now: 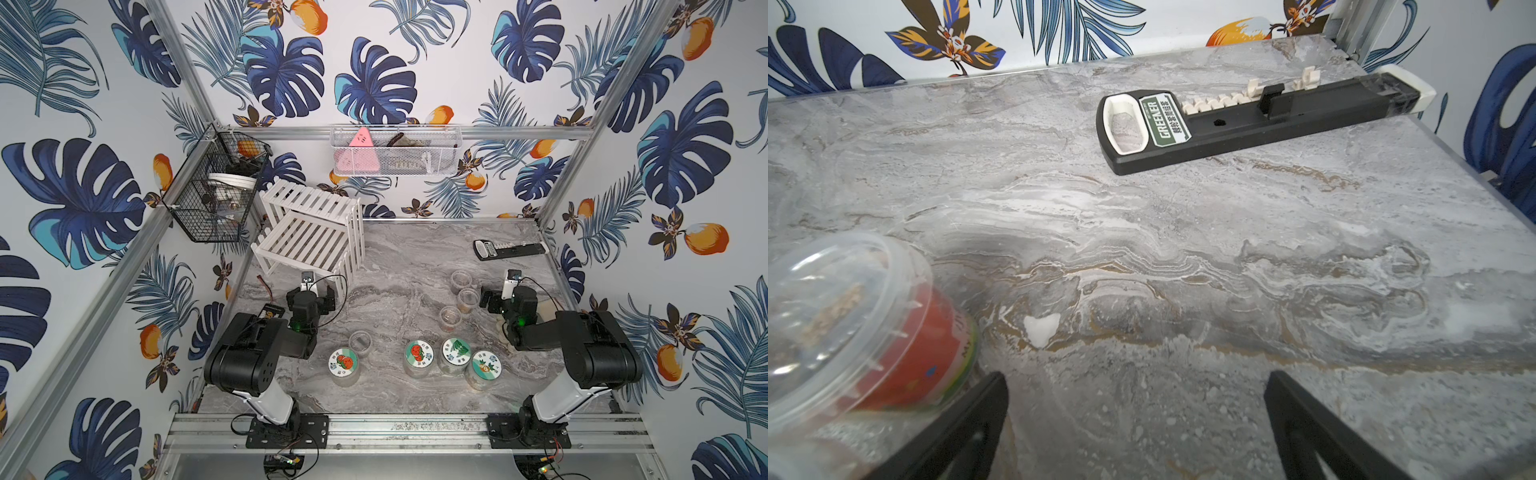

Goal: Place the seed container on the shelf
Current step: Move the shelf to the center of the board.

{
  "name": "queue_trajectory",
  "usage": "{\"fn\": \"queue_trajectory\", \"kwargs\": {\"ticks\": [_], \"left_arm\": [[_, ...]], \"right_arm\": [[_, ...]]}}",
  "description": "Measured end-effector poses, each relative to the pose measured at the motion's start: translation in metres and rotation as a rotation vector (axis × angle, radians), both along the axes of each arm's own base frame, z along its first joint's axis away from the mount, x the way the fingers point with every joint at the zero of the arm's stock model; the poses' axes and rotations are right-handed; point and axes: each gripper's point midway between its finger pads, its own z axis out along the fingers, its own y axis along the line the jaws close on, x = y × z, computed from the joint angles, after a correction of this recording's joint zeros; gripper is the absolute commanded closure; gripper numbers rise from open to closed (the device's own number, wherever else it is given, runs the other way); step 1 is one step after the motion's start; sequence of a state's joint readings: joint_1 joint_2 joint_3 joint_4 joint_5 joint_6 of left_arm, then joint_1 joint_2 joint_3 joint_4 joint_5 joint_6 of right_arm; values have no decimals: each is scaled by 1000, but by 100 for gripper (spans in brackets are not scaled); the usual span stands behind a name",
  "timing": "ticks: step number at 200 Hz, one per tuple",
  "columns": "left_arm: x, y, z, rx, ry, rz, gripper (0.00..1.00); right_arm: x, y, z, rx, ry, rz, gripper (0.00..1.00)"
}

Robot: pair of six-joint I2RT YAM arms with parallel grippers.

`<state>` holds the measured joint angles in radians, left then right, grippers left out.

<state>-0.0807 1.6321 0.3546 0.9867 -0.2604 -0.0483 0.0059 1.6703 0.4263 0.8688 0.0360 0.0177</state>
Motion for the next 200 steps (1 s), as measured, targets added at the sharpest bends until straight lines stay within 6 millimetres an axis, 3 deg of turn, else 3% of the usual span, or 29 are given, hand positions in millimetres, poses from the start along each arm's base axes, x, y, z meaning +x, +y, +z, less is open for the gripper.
{"fn": "queue_trajectory", "kwargs": {"ticks": [27,48,84,108,123,137,165,200], "left_arm": [[-16,1,0,2,-12,3,1],[-26,8,27,3,-78,45,1],[-28,20,118,-64,-211,136,1],[-42,37,146,-189,-190,286,1],[-52,45,153,-255,-152,366,1],[-54,39,156,-287,-101,349,1],[-44,-4,157,-393,0,124,1],[-32,-56,161,-491,90,-124,1]], "right_arm": [[-4,0,4,0,-19,0,0],[-9,-2,22,1,-56,-12,0],[-2,-12,110,72,-158,-104,0],[-2,-14,148,229,-124,-183,0],[-1,3,158,326,-72,-121,0],[-4,30,160,418,-1,-4,0],[-18,83,167,590,104,215,0],[-41,133,173,624,197,374,0]]}}
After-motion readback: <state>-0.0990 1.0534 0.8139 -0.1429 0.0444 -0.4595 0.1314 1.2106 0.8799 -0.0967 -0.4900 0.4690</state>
